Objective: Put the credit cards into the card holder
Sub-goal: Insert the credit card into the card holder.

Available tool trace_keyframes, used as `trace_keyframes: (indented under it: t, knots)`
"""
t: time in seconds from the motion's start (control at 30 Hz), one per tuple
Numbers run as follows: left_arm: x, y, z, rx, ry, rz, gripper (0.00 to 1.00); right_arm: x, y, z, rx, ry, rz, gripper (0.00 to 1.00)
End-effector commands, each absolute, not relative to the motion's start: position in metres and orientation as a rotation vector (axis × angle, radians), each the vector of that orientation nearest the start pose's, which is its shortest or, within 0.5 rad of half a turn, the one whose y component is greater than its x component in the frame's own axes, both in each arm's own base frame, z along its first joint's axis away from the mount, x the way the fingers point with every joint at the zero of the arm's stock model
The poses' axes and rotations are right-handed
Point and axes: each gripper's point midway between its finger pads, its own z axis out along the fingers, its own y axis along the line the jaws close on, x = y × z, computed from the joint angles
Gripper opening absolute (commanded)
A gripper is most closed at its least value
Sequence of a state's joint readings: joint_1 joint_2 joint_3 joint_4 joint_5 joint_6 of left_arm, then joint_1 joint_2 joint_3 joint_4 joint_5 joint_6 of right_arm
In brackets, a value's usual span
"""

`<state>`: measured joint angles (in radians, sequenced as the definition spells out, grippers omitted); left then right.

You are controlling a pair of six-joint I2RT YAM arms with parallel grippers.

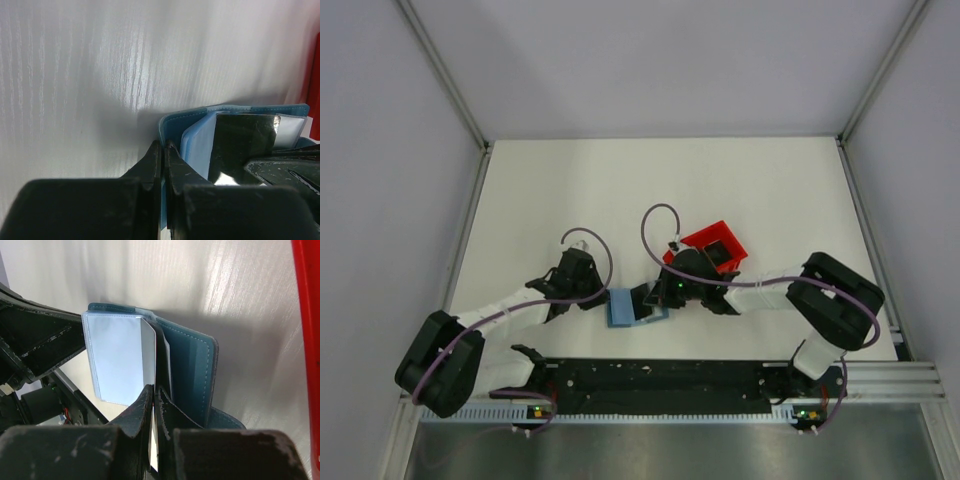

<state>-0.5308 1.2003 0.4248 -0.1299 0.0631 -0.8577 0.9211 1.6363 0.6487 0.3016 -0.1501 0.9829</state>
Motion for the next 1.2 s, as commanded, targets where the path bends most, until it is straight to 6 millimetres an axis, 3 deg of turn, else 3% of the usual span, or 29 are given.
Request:
trace_keyframes:
  t: [0.0,0.1,0.27,0.4,0.7,0.83,0.97,1.17]
  knots:
    - [0.199,-0.157,0.0,-0.41,2.639,-0.515,0.0,0.172,0.335,0.011,0.103,2.642,0.996,0.0]
    - [0.199,-0.158,-0.001,-0.414,2.64,-0.519,0.0,0.173,0.326,0.007,0.145,2.623,0.962,0.0]
    - [0.199,-0.159,-0.001,-0.404,2.638,-0.53,0.0,0.178,0.332,0.004,0.091,2.595,0.974,0.0]
    - [0.199,-0.163,0.002,-0.376,2.633,-0.561,0.0,0.188,0.338,0.009,-0.056,2.549,0.952,0.0]
    - [0.201,-0.157,0.003,-0.34,2.62,-0.522,0.0,0.21,0.321,0.009,-0.115,2.571,0.928,0.0]
    - [0.202,-0.157,0.006,-0.344,2.606,-0.526,0.0,0.203,0.318,0.006,-0.085,2.616,0.961,0.0]
    - [0.201,-0.157,0.005,-0.357,2.602,-0.529,0.0,0.184,0.329,-0.001,-0.08,2.651,1.11,0.0]
    - [0.201,-0.16,0.004,-0.369,2.592,-0.562,0.0,0.166,0.333,-0.013,-0.079,2.673,1.123,0.0]
